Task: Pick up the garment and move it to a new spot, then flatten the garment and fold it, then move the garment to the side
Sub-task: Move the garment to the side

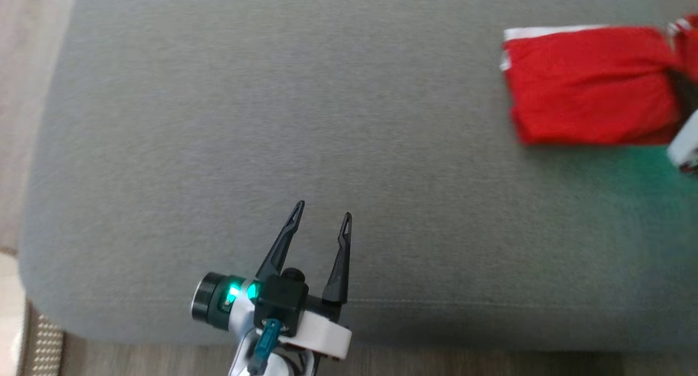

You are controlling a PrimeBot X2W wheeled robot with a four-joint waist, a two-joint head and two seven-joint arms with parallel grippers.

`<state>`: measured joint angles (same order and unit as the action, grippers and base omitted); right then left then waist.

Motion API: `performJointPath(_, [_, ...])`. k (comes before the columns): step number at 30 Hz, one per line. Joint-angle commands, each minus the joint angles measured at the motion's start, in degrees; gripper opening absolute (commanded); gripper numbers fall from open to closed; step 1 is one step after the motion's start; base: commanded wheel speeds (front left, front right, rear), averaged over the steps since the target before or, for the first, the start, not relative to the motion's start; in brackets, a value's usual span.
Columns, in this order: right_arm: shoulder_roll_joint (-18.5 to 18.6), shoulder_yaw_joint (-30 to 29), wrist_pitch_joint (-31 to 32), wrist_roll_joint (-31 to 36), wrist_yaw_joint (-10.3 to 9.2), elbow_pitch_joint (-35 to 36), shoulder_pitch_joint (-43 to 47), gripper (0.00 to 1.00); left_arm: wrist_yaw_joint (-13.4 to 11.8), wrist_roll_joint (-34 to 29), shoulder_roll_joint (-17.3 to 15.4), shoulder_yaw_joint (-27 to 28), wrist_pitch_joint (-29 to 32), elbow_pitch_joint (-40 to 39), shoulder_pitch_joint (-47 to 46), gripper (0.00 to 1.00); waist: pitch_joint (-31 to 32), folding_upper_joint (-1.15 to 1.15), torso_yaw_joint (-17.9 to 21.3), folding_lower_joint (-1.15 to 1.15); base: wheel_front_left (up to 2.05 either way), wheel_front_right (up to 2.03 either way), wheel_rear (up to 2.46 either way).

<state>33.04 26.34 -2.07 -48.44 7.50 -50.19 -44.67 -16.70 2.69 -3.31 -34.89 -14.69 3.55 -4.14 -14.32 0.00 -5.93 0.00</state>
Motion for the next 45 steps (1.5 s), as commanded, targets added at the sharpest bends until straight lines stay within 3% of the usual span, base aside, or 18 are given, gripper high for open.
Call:
performJointPath(1, [2.9,0.5,-0.7,0.2,-0.01,1.4,-2.0,0.0,-0.3,0.0,0.4,1.3,-0.3,-1.7,-2.5,1.0,-1.2,0.0,2.4,0.0,0.0,0.0,0.0])
performJointPath(9, [9.1,2.1,-0.1,1.7,-0.01,0.8,-6.5,0.0,-0.3,-0.8,0.4,1.6,-0.3,-1.3,-5.1,1.0,-4.2,0.0,6.2,0.0,0.0,0.0,0.0])
performJointPath(17, [13.8,2.2,-0.9,3.8,-0.01,-0.3,-11.0,0.0,-0.3,-1.8,0.4,1.5,-0.3,-1.2,-7.5,1.0,-7.4,0.0,7.2,0.0,0.0,0.0,0.0])
performJointPath(26, [15.8,2.1,-2.8,9.6,-0.01,-4.8,-14.1,0.0,-0.2,-2.5,-0.2,1.6,-0.3,-0.9,-9.4,1.0,-8.8,0.0,7.2,0.0,0.0,0.0,0.0])
performJointPath(33, [14.9,1.8,-3.8,13.7,-0.01,-8.8,-15.3,0.0,-0.5,-2.5,-0.6,1.7,-0.3,-0.9,-9.4,1.0,-8.3,0.0,7.5,0.0,0.0,0.0,0.0])
performJointPath(35, [14.4,1.4,-4.5,14.5,-0.01,-10.0,-15.8,0.06,-0.6,-2.5,-0.6,1.6,-0.3,-0.9,-9.4,1.0,-8.1,0.0,7.6,0.0,0.0,0.0,0.0])
performJointPath(36, [14.1,1.2,-4.8,15.3,-0.01,-10.8,-16.2,0.15,-0.6,-2.5,-0.7,1.5,-0.3,-0.9,-9.4,1.0,-8.0,0.0,7.6,0.0,0.0,0.0,0.0])
performJointPath(37, [13.8,0.8,-5.3,16.0,-0.01,-11.6,-16.6,0.42,-0.6,-2.5,-0.7,1.5,-0.3,-0.9,-9.4,1.0,-8.0,0.0,7.6,0.0,0.0,0.0,0.0])
performJointPath(38, [13.5,0.4,-6.0,16.8,-0.01,-12.6,-17.1,0.94,-0.6,-2.4,-0.7,1.4,-0.3,-1.0,-9.4,1.0,-7.9,0.0,7.6,0.0,0.0,0.0,0.0])
performJointPath(39, [13.4,0.0,-7.1,18.0,-0.01,-13.6,-17.6,1.0,-0.6,-2.4,-0.7,1.4,-0.3,-1.0,-9.4,1.0,-7.9,0.0,7.5,0.0,0.0,0.0,0.0])
performJointPath(45, [12.1,-3.9,-12.4,26.9,-0.01,-19.2,-21.2,1.0,-0.7,-2.2,-1.0,1.4,-0.3,-1.0,-9.3,1.0,-7.1,0.0,7.3,0.0,0.0,0.0,0.0])
